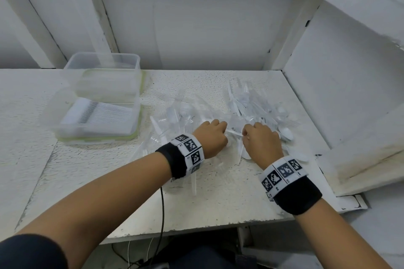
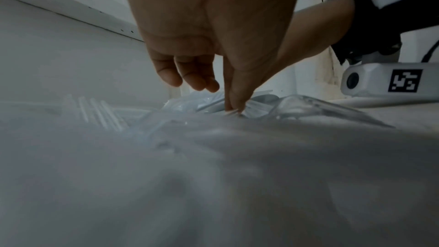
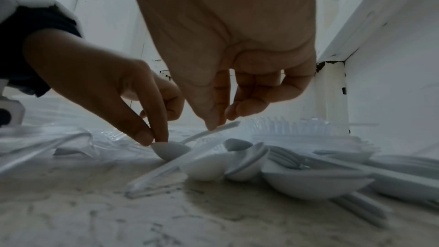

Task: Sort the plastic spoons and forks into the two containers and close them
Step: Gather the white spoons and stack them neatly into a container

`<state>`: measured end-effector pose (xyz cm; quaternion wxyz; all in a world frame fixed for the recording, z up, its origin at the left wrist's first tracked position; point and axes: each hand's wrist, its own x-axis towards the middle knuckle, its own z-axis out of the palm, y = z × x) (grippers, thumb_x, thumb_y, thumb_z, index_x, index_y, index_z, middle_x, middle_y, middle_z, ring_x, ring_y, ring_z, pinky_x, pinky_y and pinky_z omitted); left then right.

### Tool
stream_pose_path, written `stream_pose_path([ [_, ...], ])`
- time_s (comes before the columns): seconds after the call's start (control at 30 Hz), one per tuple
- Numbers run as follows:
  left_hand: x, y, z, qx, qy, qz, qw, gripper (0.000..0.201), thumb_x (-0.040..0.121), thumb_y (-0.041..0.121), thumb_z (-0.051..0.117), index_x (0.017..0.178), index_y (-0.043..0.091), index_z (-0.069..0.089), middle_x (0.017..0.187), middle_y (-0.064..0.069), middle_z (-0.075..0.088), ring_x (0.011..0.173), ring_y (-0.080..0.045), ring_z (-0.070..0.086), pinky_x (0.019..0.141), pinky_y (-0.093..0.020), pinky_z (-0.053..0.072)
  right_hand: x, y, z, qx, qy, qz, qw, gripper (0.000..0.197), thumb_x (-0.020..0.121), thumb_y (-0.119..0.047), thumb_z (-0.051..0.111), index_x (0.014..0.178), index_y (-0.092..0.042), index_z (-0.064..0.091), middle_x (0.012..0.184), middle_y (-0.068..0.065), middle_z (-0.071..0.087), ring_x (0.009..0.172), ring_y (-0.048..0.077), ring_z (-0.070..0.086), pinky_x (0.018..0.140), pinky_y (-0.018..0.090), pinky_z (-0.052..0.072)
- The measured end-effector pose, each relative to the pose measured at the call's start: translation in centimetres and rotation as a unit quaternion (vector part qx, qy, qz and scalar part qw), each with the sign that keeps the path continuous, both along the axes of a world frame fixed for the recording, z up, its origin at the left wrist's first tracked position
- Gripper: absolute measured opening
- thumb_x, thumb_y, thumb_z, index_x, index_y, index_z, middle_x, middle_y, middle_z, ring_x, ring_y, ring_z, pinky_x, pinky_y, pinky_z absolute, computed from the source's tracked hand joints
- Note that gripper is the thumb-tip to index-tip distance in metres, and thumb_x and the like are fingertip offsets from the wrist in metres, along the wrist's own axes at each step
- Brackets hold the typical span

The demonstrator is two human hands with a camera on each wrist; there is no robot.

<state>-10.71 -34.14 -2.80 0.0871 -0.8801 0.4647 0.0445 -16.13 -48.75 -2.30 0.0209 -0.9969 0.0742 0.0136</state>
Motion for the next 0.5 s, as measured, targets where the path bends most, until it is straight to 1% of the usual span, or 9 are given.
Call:
stream_pose_path([
  [0.07,0.0,-0.2,0.0,0.016,-0.019,-0.017,1.0,0.024,0.094,0.012,0.043,0.107,0.008,0.062,0.112,-0.009,0.046,0.1,-0.025,0.043,0.072,-0.031,0.027,-0.3,0.0,0.0,0.021,-0.007,0.005,1.0,0.021,0.097,-0.024,0.043,0.111,-0.017,0.057,0.107,0.003,0.058,0.099,0.024,0.054,0.078,0.034,0.037],
  [0.13,-0.3,-0.1,0.1,-0.014,-0.038,-0.043,0.998,0.016,0.089,0.01,0.049,0.095,0.007,0.063,0.105,-0.007,0.051,0.093,-0.024,0.047,0.07,-0.031,0.027,-0.6,-0.1,-0.1,0.044,-0.013,0.007,0.999,0.021,0.096,-0.027,0.044,0.109,-0.018,0.058,0.105,0.002,0.058,0.097,0.022,0.055,0.077,0.033,0.035],
  [0.17,-0.3,0.2,0.4,-0.035,-0.063,-0.062,0.995,0.006,0.08,0.01,0.059,0.083,0.008,0.064,0.093,-0.006,0.055,0.082,-0.023,0.05,0.065,-0.03,0.028,-0.7,-0.1,0.0,0.057,-0.014,0.006,0.998,0.021,0.096,-0.028,0.045,0.109,-0.018,0.058,0.104,0.001,0.058,0.097,0.022,0.055,0.077,0.033,0.036],
  [0.2,-0.3,0.6,0.5,-0.065,-0.078,-0.069,0.992,0.007,0.068,0.01,0.068,0.069,0.009,0.061,0.079,-0.005,0.056,0.068,-0.022,0.051,0.059,-0.028,0.027,-0.7,-0.2,0.0,0.07,-0.016,0.003,0.997,0.021,0.096,-0.028,0.046,0.108,-0.018,0.059,0.103,0.001,0.058,0.096,0.021,0.056,0.079,0.034,0.038],
  [0.23,-0.2,0.9,0.3,-0.096,-0.087,-0.077,0.989,0.013,0.06,0.011,0.069,0.059,0.01,0.056,0.068,-0.003,0.053,0.057,-0.021,0.048,0.055,-0.026,0.025,-0.7,-0.2,0.1,0.084,-0.02,0.002,0.996,0.021,0.096,-0.029,0.046,0.107,-0.018,0.06,0.102,0.002,0.059,0.096,0.021,0.057,0.08,0.035,0.04],
  [0.27,-0.2,1.2,0.1,-0.127,-0.093,-0.084,0.984,0.011,0.061,0.012,0.063,0.055,0.011,0.052,0.063,-0.003,0.051,0.052,-0.021,0.045,0.054,-0.025,0.024,-0.8,-0.2,0.2,0.097,-0.026,0.001,0.995,0.021,0.095,-0.029,0.047,0.106,-0.018,0.06,0.101,0.002,0.059,0.095,0.02,0.058,0.082,0.036,0.042],
  [0.33,-0.2,1.7,-0.2,-0.181,-0.098,-0.079,0.975,0.012,0.066,0.013,0.043,0.056,0.012,0.05,0.062,-0.003,0.049,0.051,-0.02,0.042,0.053,-0.025,0.023,-0.8,-0.2,0.4,0.122,-0.04,0.003,0.992,0.02,0.095,-0.028,0.048,0.103,-0.016,0.062,0.097,0.002,0.059,0.091,0.021,0.059,0.081,0.037,0.045],
  [0.37,-0.3,2.0,0.0,-0.202,-0.091,-0.075,0.972,0.015,0.067,0.014,0.039,0.057,0.011,0.051,0.063,-0.003,0.049,0.051,-0.02,0.042,0.052,-0.025,0.025,-0.9,-0.1,0.4,0.131,-0.044,0.007,0.99,0.019,0.094,-0.028,0.049,0.102,-0.016,0.062,0.094,0.002,0.059,0.088,0.02,0.059,0.08,0.036,0.045],
  [0.5,0.1,3.7,0.3,-0.326,-0.031,-0.034,0.944,0.019,0.074,0.021,0.043,0.067,0.01,0.057,0.07,-0.003,0.053,0.058,-0.02,0.047,0.051,-0.031,0.04,-0.9,0.3,0.4,0.151,-0.035,0.025,0.988,0.018,0.094,-0.025,0.049,0.101,-0.016,0.063,0.086,-0.004,0.052,0.083,0.017,0.057,0.081,0.038,0.047],
])
